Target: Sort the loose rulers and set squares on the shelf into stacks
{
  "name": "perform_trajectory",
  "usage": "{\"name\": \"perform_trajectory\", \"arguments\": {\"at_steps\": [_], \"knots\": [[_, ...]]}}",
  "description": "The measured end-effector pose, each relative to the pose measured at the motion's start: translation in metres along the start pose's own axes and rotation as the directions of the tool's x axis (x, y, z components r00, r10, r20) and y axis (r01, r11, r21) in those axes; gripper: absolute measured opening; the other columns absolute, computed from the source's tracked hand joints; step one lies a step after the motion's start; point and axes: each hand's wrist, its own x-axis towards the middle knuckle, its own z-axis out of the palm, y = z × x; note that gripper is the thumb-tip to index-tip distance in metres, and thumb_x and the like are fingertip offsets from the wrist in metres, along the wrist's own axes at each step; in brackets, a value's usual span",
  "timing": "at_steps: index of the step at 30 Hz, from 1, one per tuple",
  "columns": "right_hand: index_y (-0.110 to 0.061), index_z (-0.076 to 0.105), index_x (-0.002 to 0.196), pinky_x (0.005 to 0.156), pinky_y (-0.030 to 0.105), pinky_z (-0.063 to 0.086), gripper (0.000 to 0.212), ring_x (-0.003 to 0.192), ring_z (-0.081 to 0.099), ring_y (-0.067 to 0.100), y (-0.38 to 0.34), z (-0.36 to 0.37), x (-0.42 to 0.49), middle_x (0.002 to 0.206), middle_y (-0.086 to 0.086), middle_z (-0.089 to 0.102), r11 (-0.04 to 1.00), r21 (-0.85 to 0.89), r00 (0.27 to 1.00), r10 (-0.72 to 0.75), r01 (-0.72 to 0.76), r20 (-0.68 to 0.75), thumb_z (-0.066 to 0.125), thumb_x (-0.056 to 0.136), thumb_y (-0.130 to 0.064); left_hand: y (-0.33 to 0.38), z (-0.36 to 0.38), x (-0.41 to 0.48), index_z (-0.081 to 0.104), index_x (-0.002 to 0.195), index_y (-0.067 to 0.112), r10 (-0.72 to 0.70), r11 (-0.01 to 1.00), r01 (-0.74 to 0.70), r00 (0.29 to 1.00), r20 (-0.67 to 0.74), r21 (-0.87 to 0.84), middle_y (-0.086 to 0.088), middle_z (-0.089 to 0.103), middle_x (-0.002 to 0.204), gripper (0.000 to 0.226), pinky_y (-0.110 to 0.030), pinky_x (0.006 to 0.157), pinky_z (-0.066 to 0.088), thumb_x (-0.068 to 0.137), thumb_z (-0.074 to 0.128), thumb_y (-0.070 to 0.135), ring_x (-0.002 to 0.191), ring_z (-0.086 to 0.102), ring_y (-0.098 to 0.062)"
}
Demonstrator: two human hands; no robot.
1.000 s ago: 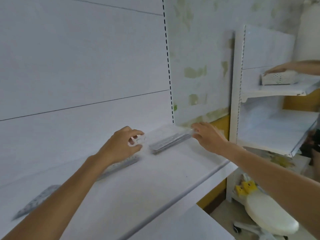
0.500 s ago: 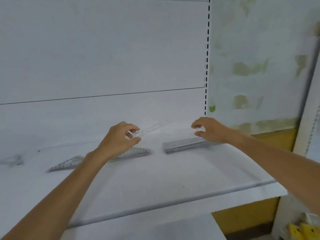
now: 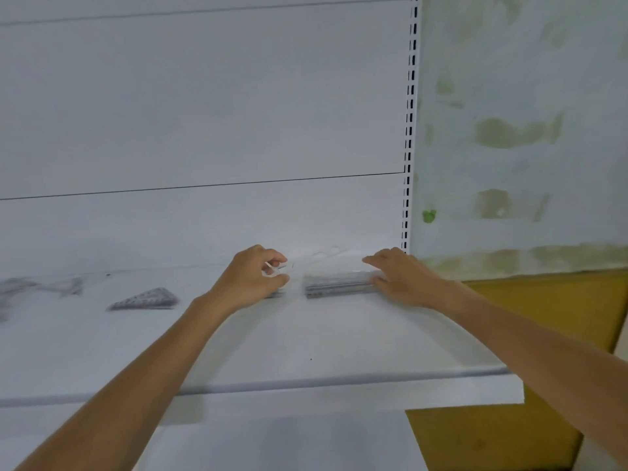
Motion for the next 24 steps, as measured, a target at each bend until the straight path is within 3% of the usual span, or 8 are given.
{"name": "perform_trajectory", "arguments": {"at_steps": [2, 4, 7, 9, 12, 17, 21, 24], "knots": [[-0.018, 0.039, 0.137, 0.102, 0.036, 0.033, 0.043, 0.125, 0.038, 0.023, 0.0, 0.0, -0.011, 0.135, 0.003, 0.045, 1.0, -0.012, 0.992, -0.02, 0.019, -0.124, 0.04, 0.096, -0.028, 0.006, 0.002, 0.003, 0.065, 0.105, 0.018, -0.007, 1.0, 0.007, 1.0, 0.0, 0.019, 0.002, 0.057, 0.098, 0.027, -0.019, 0.078, 0.038, 0.079, 0.069, 0.023, 0.084, 0.055, -0.008], [-0.017, 0.045, 0.131, 0.098, 0.033, 0.036, 0.038, 0.12, 0.043, 0.02, -0.005, 0.001, -0.025, 0.131, 0.002, 0.049, 0.999, 0.026, 0.976, -0.021, 0.027, -0.218, 0.041, 0.094, -0.025, 0.014, 0.004, 0.009, 0.064, 0.108, 0.019, -0.007, 0.999, 0.007, 1.0, -0.002, 0.036, 0.001, 0.056, 0.1, 0.029, -0.019, 0.08, 0.036, 0.08, 0.068, 0.023, 0.087, 0.054, -0.009], [-0.02, 0.057, 0.107, 0.091, 0.031, 0.039, 0.023, 0.108, 0.047, 0.018, -0.021, 0.008, -0.052, 0.121, 0.002, 0.056, 0.979, 0.203, 0.996, 0.024, -0.006, -0.085, 0.041, 0.093, -0.029, 0.031, 0.014, 0.022, 0.062, 0.113, 0.018, 0.006, 0.999, -0.007, 1.0, 0.011, 0.033, 0.0, 0.055, 0.102, 0.031, -0.019, 0.082, 0.036, 0.083, 0.066, 0.023, 0.091, 0.053, -0.009], [-0.018, 0.056, 0.114, 0.097, 0.032, 0.036, 0.031, 0.116, 0.042, 0.019, -0.028, 0.013, -0.063, 0.124, 0.0, 0.052, 0.976, 0.217, 1.0, -0.004, 0.008, -0.018, 0.039, 0.094, -0.034, 0.042, 0.025, 0.031, 0.061, 0.115, 0.018, 0.017, 1.0, -0.017, 0.999, 0.038, 0.013, 0.001, 0.054, 0.103, 0.032, -0.019, 0.083, 0.036, 0.084, 0.065, 0.024, 0.093, 0.053, -0.008], [-0.019, 0.052, 0.123, 0.102, 0.033, 0.031, 0.036, 0.122, 0.038, 0.018, -0.028, 0.01, -0.066, 0.13, -0.002, 0.049, 0.97, 0.241, 0.999, 0.017, -0.01, -0.028, 0.04, 0.094, -0.036, 0.06, 0.045, 0.043, 0.061, 0.117, 0.018, 0.021, 1.0, -0.021, 0.996, 0.082, -0.005, 0.0, 0.055, 0.105, 0.033, -0.017, 0.082, 0.035, 0.084, 0.064, 0.023, 0.093, 0.052, -0.007], [-0.019, 0.052, 0.123, 0.102, 0.034, 0.031, 0.037, 0.122, 0.039, 0.019, -0.028, 0.008, -0.064, 0.129, 0.0, 0.05, 0.968, 0.249, 1.0, 0.028, -0.025, -0.01, 0.042, 0.094, -0.037, 0.082, 0.068, 0.059, 0.063, 0.112, 0.02, 0.038, 0.998, -0.029, 0.985, 0.17, -0.053, 0.003, 0.057, 0.104, 0.031, -0.015, 0.079, 0.035, 0.081, 0.067, 0.022, 0.092, 0.052, -0.006], [-0.019, 0.052, 0.123, 0.102, 0.035, 0.03, 0.037, 0.124, 0.038, 0.021, -0.026, 0.008, -0.064, 0.13, 0.001, 0.05, 0.967, 0.254, 0.999, 0.035, -0.033, -0.006, 0.042, 0.093, -0.038, 0.088, 0.072, 0.065, 0.065, 0.107, 0.022, 0.055, 0.998, -0.042, 0.965, 0.256, -0.054, 0.008, 0.058, 0.1, 0.03, -0.004, 0.069, 0.034, 0.078, 0.07, 0.021, 0.089, 0.052, -0.002], [-0.018, 0.052, 0.124, 0.102, 0.035, 0.03, 0.037, 0.124, 0.038, 0.021, -0.026, 0.008, -0.064, 0.13, 0.001, 0.05, 0.969, 0.245, 0.999, 0.033, -0.029, -0.011, 0.042, 0.093, -0.037, 0.085, 0.072, 0.065, 0.066, 0.101, 0.026, 0.048, 0.998, -0.033, 0.958, 0.283, -0.058, 0.007, 0.06, 0.103, 0.023, -0.005, 0.072, 0.036, 0.079, 0.069, 0.021, 0.092, 0.055, -0.003]]}}
